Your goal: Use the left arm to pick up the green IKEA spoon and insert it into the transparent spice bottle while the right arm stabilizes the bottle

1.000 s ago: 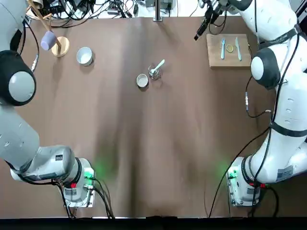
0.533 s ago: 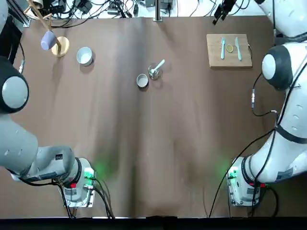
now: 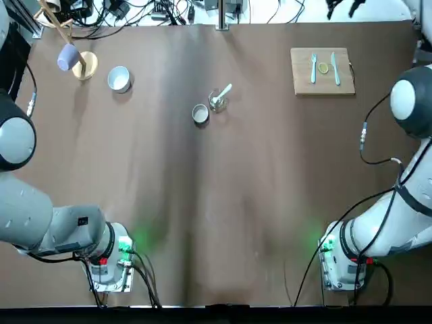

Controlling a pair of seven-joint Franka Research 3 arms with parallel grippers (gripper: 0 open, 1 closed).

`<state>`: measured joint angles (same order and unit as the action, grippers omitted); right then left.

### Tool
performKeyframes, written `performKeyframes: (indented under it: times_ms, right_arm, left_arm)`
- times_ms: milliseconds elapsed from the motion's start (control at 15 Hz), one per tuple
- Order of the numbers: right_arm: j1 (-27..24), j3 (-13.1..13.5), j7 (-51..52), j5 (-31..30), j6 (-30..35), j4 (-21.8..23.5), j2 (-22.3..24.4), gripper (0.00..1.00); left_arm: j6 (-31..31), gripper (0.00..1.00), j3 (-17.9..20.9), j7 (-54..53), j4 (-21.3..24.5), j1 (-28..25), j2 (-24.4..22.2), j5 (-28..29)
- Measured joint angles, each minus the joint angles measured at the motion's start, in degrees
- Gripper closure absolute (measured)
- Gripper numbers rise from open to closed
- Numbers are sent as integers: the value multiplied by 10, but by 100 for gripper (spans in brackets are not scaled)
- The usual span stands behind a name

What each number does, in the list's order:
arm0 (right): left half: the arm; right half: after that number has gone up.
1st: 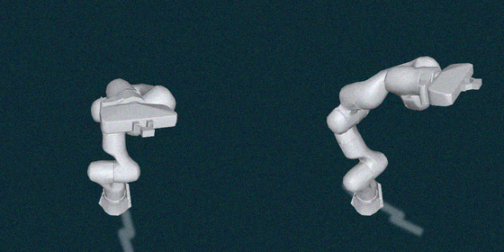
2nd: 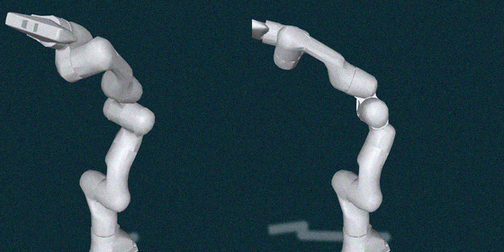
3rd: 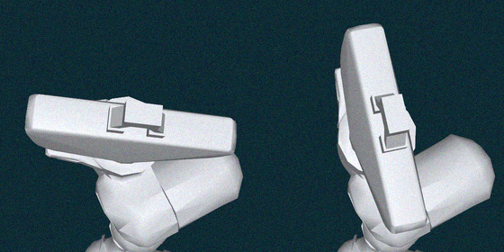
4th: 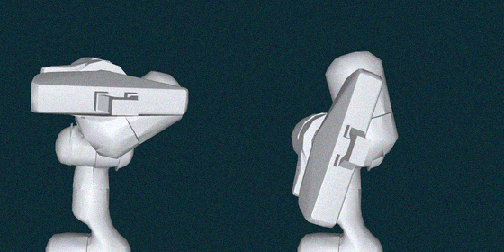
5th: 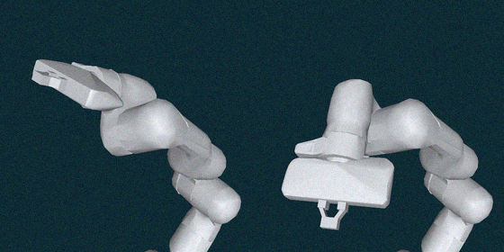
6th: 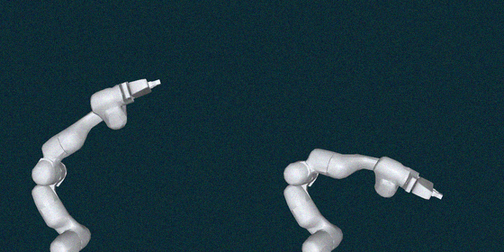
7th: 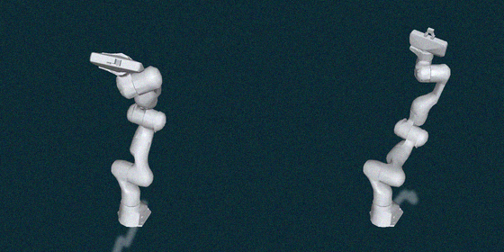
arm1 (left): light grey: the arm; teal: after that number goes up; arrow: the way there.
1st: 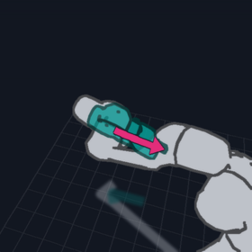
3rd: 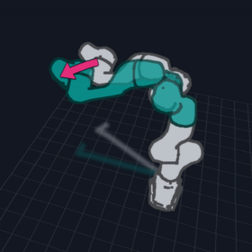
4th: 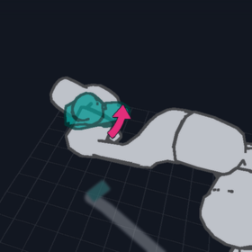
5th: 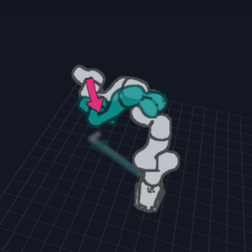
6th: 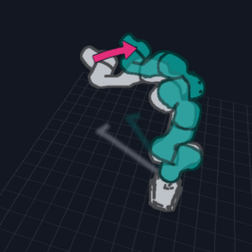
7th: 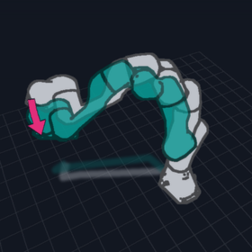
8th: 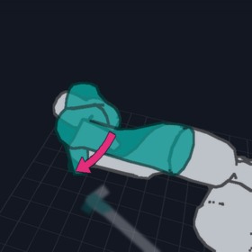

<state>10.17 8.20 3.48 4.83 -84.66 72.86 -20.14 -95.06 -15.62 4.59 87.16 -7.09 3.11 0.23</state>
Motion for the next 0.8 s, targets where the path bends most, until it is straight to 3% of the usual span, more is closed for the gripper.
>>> performKeyframes:
  times_ms: [400,800]
  right_arm:
    - [-73,4,-8,0,12,22,58,0]
    - [-74,2,-14,-1,-79,185,153,0]
  left_arm:
    - [0,0,1,-8,3,0,2,0]
    - [0,0,0,-7,4,1,12,0]
